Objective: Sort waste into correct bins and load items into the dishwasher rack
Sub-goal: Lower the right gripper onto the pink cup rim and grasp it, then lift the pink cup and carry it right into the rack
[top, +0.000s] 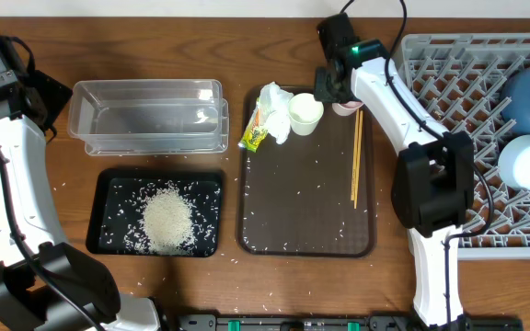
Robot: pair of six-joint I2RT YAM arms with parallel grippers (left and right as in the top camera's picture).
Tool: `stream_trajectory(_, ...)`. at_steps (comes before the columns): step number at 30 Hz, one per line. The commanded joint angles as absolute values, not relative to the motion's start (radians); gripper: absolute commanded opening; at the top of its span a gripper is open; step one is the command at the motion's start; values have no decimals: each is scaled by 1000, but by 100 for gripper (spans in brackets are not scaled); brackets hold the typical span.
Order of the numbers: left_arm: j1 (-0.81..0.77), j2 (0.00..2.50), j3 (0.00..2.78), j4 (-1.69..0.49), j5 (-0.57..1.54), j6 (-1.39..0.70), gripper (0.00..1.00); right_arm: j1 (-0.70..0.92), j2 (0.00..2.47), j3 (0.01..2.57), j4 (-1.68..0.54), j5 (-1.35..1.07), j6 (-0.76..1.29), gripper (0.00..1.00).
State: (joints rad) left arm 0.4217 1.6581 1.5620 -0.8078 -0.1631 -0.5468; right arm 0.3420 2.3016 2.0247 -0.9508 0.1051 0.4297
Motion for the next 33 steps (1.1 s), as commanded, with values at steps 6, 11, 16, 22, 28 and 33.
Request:
stream_trajectory(6, 422, 1645, 1562, -811, -168, -552, 98, 274, 2104, 2081, -994, 99, 421, 1)
stream_trajectory(11, 422, 1645, 1562, -811, -168, -552, 98, 151, 2001, 2081, -999, 15, 349, 1)
stream_trajectory(16, 422, 1645, 1562, -811, -168, -552, 98, -47, 1954, 2081, -998, -299, 214, 1)
stream_trajectory(22, 422, 1645, 1562, -811, -168, -552, 98, -262, 2004, 2078, -1036, -751, 9, 1)
stream_trajectory(28, 422, 1645, 1562, -810, -168, -552, 98, -384, 2070, 2078, -1159, -855, 2, 1)
stream_trajectory(33, 422, 1645, 1562, -811, -168, -551, 98, -480, 2071, 2078, -1238, -854, -9, 1)
